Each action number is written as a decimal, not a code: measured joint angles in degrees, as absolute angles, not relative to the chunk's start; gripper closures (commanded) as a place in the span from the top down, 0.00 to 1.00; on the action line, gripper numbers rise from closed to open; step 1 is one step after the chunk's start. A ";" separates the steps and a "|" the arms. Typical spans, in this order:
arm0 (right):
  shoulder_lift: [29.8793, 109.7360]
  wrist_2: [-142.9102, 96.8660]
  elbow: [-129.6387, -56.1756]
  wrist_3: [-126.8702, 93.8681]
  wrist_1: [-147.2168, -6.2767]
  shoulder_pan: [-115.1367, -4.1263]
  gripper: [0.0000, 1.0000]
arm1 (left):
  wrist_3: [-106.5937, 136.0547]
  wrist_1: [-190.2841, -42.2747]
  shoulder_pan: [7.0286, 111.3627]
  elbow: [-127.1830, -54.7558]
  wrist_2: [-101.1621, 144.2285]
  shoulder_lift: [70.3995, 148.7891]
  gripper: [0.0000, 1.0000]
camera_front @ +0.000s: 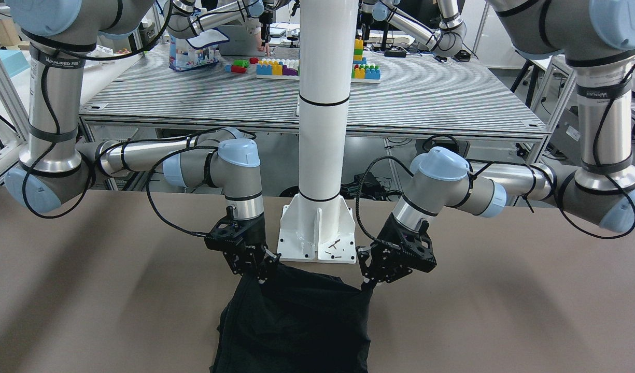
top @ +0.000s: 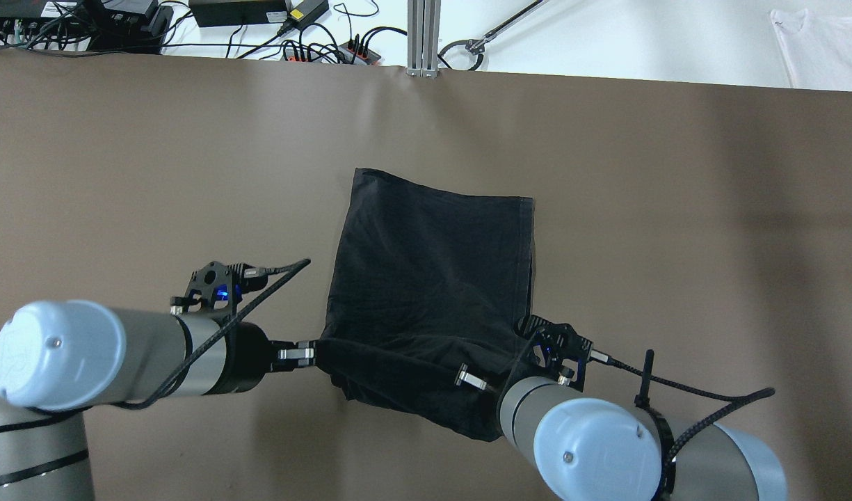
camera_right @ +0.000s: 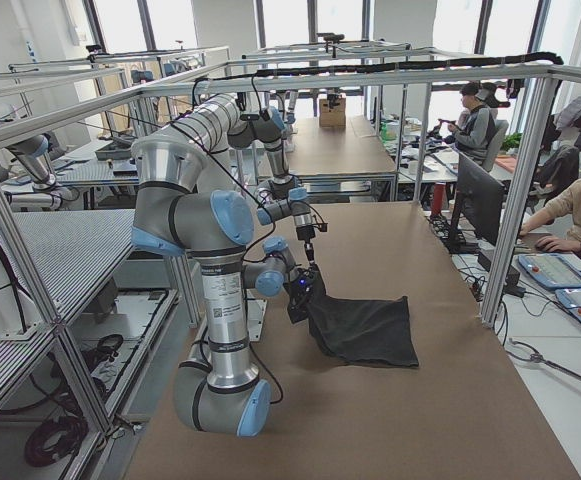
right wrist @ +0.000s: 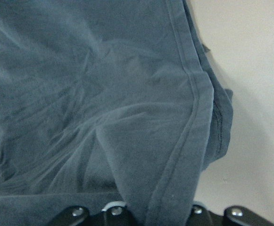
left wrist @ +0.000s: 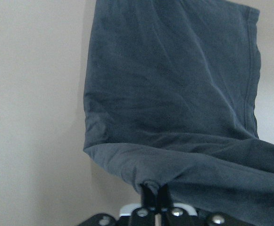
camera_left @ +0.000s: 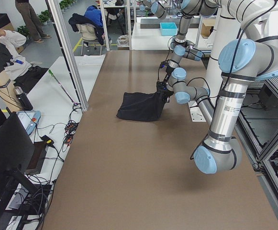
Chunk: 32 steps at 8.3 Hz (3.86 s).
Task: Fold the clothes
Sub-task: 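Lift the near edge with both grippers and carry it toward the far edge, then lower the near edge onto the far edge and open both grippers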
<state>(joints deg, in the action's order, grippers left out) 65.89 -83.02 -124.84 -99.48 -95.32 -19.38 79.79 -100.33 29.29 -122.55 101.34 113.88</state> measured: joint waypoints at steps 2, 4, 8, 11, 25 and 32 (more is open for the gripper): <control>62.82 -83.57 -120.53 -96.56 -95.35 -24.14 0.00 | 76.50 -93.52 34.39 -118.40 101.93 120.06 0.00; 58.87 -83.66 -114.00 -93.21 -95.22 -28.48 0.00 | 74.46 -91.78 38.19 -108.82 102.07 127.59 0.00; 53.59 -83.68 -94.99 -85.75 -84.46 -34.15 0.73 | 70.21 -93.15 43.11 -84.98 101.56 141.27 0.32; 48.29 -84.50 -80.29 -78.98 -75.13 -37.63 0.94 | 66.48 -102.46 44.57 -73.08 101.48 143.49 1.00; 54.31 -94.16 -92.42 -91.77 -77.84 -35.63 0.56 | 66.88 -104.85 44.83 -76.53 102.08 140.13 1.00; 47.67 -88.58 -81.67 -91.60 -75.95 -38.47 0.00 | 66.88 -104.85 44.82 -77.30 102.00 139.29 1.00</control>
